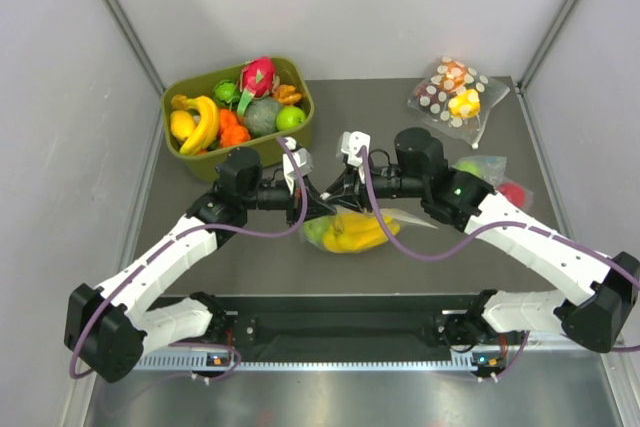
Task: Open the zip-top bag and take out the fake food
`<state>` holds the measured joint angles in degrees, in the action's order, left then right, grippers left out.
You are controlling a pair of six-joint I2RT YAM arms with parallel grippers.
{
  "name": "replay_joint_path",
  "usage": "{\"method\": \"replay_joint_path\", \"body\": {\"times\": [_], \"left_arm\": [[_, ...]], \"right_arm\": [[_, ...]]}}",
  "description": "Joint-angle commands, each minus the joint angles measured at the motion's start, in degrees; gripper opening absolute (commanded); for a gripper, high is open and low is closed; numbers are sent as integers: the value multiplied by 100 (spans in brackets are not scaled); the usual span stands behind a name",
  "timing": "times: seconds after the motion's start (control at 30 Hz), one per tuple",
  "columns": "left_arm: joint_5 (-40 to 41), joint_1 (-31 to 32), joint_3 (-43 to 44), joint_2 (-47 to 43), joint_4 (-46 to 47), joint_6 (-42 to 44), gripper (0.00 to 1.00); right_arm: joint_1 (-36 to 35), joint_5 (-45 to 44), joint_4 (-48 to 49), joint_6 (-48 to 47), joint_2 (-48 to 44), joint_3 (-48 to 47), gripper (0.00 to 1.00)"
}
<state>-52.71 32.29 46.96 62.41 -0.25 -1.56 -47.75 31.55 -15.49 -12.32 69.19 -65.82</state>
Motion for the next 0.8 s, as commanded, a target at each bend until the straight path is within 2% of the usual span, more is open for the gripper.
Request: {"method": "replay_joint_path", "body": {"times": [0.0,0.27,0.4,0.47,0.63,0.77], "left_arm": [[-152,-21,252,8,157,86,0],[-143,-21,261,52,157,86,1],[-135,-21,261,61,157,95,1],[-126,-21,261,43,148,95,0],[111,-13,200,-53,245,34,0],[603,-21,24,-404,438,-37,0]], "right_arm": [[-147,79,239,-122,33,-317,25],[-200,123,327,-139,42,-317,18],[-209,115,309,-166,51,-317,3],[-218,97,266,-201,51,-308,0],[-217,-78,239,-236,33,-247,0],[-209,-578,143,-289,-19,-177,0]]}}
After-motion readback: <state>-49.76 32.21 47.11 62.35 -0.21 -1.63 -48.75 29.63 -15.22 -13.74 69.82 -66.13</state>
